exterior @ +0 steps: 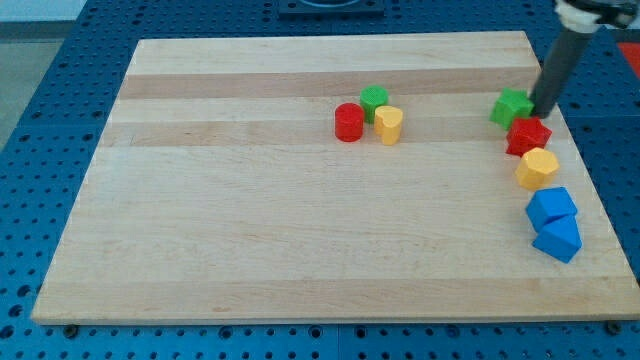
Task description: Push the green star into the yellow heart
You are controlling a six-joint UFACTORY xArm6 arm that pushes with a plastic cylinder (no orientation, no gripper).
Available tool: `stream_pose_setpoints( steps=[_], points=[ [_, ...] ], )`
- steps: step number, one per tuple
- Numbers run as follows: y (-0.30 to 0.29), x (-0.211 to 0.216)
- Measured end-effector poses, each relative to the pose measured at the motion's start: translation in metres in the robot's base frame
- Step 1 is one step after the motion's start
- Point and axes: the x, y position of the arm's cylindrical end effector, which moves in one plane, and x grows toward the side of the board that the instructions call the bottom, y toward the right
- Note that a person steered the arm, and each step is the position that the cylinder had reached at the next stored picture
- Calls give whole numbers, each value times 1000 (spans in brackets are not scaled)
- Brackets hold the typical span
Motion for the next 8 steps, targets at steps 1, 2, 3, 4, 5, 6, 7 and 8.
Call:
stream_pose_setpoints(
  steps=[1,2,3,4,5,6,7,8],
  points=[
    [-42,0],
    [-77,0],
    [-89,0],
    [-102,0],
    [-113,0],
    [-115,0],
    [-113,0],
    [-82,-2]
  ],
)
